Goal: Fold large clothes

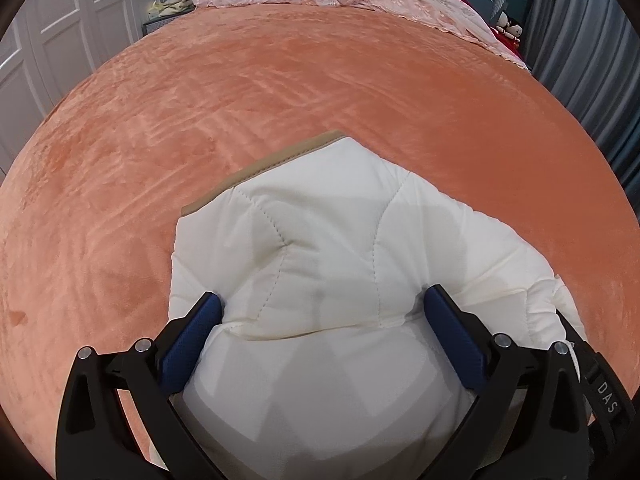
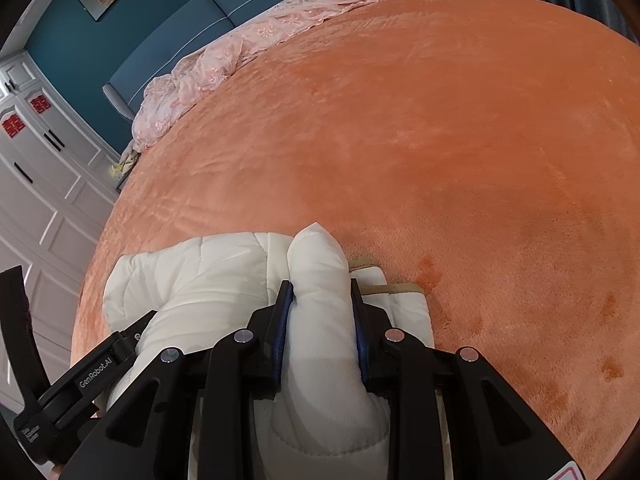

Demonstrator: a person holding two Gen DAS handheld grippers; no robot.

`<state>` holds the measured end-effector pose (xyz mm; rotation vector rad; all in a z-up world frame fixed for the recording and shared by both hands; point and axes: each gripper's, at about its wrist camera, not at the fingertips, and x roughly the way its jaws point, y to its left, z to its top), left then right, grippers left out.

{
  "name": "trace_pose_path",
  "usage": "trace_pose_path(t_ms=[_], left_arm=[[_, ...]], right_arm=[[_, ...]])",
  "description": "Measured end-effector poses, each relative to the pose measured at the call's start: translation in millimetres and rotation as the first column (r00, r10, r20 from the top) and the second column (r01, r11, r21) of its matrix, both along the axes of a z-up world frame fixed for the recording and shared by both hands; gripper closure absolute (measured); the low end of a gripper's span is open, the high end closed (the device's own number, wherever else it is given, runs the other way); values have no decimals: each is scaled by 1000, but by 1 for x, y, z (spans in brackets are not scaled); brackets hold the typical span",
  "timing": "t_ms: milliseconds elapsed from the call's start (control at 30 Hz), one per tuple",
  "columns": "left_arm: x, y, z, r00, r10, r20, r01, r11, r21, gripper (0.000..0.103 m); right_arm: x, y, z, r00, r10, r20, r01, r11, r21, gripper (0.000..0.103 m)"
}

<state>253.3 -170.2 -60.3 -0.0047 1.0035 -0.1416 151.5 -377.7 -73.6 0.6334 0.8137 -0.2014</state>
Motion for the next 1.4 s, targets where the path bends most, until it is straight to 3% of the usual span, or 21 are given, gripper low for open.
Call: trace_pose_path(t_ms=[133, 233, 300, 400, 533, 567, 633, 667, 767, 867, 1000, 1133, 1200, 1233, 1300, 1400], left_arm=[[0, 0, 0, 1000, 2, 3, -2, 1000, 2, 5], [-2, 5, 5, 1000, 2, 1, -2, 1000, -19, 5], [-6, 11, 15, 1000, 1, -8, -1, 1000, -30, 5], [-29, 26, 38, 1000, -21, -4, 20, 998, -66, 5], [-68, 47, 49, 998, -53, -38, 48, 992, -119, 5], [-71, 50, 46, 998, -49, -50, 43, 992, -121, 5], [-78, 59, 39, 997, -36, -70, 26, 988, -150, 5], [-81, 63, 38, 997, -28, -77, 15, 986, -166, 5], [-87, 80, 38, 992, -11, -122, -16, 976, -217, 5], [-95, 94, 34, 989, -1, -148, -38, 966, -256, 5], [-104, 115, 19, 978, -12, -209, -72, 918, -389, 5], [-107, 133, -9, 952, -32, -305, -156, 805, -572, 5], [-108, 137, -17, 945, -44, -325, -180, 760, -625, 5], [-107, 138, -19, 944, -53, -325, -178, 749, -639, 5], [-106, 135, -19, 949, -69, -307, -153, 751, -642, 5], [-107, 121, -12, 959, -107, -264, -82, 784, -615, 5]], right_arm=[[-3, 0, 1, 1000, -8, 19, 7, 1000, 13, 80], [-19, -13, 4, 994, -46, 100, 35, 994, 106, 80], [-36, -20, 15, 988, -100, 119, 82, 986, 143, 72], [-57, -16, 40, 989, -55, 134, 34, 988, 154, 71], [-72, 3, 42, 998, 59, 21, -60, 998, 37, 71], [-74, 3, 37, 998, 63, 7, -64, 997, 35, 71], [-83, -9, 27, 1000, 18, 19, -20, 991, 132, 70], [-88, -14, 28, 1000, -6, 25, 1, 986, 168, 68], [-103, -16, 38, 999, -54, 3, 53, 990, 134, 38], [-114, -15, 33, 1000, -14, -19, 17, 982, 187, 35], [-126, -17, 19, 1000, -2, -6, 3, 952, 306, 34], [-126, -16, -1, 1000, 18, -1, -16, 895, 445, 28], [-124, -13, -7, 999, 26, 21, -33, 875, 482, 27], [-123, -10, -7, 999, 34, 24, -41, 882, 470, 26], [-118, -3, -5, 999, 45, 26, -52, 891, 452, 24], [-106, 5, -4, 998, 60, 23, -64, 899, 433, 23]])
